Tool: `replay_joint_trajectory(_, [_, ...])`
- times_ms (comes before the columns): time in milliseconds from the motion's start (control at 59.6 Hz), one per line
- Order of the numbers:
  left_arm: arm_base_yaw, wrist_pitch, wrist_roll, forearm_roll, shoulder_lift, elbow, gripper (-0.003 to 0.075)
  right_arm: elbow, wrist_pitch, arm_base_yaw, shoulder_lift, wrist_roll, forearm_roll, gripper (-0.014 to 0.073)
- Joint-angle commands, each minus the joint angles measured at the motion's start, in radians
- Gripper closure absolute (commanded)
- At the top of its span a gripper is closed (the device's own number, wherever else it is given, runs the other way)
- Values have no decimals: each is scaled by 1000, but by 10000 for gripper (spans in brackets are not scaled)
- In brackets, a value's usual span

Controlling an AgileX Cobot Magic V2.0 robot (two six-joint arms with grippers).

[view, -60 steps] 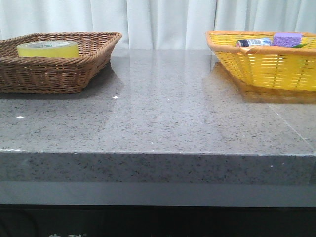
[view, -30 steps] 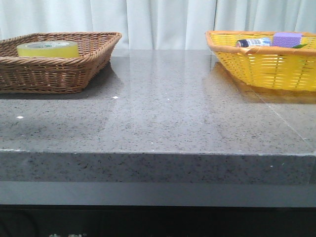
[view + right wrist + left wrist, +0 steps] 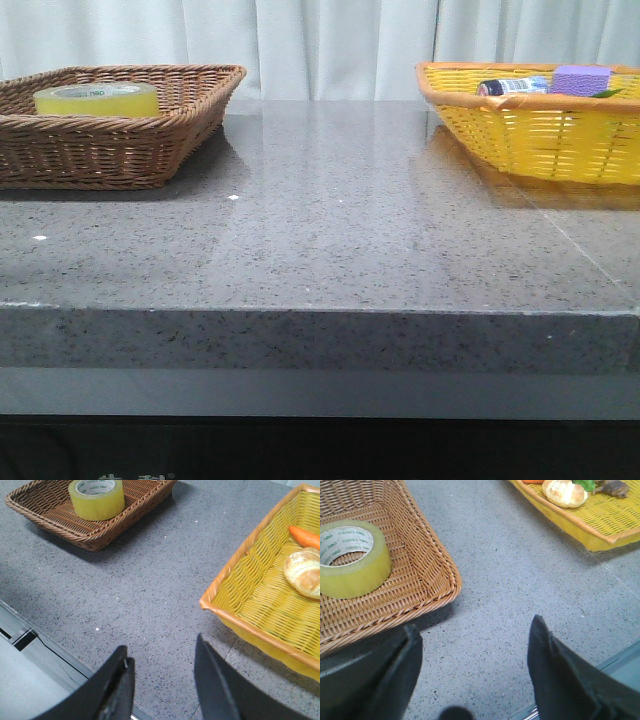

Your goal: Transfer tape with both arms

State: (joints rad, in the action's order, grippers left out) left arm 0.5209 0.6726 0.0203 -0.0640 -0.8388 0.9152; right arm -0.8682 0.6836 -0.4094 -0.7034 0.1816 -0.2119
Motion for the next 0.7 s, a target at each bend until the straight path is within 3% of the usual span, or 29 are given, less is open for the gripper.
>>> replay_joint_trajectory(0, [2, -78, -11, -5, 11, 23, 342, -24, -60, 3, 0, 6, 2, 347])
replay_joint_trajectory(235, [2, -78, -11, -5, 11, 23, 661, -24, -48, 3, -3, 6, 2, 668])
replay_joint_trajectory(302, [2, -78, -11, -5, 11, 23, 736, -24, -45, 3, -6, 6, 2, 659])
replay_joint_trajectory(688, [2, -61, -11, -12, 11, 22, 740, -24, -46, 3, -6, 6, 2, 663])
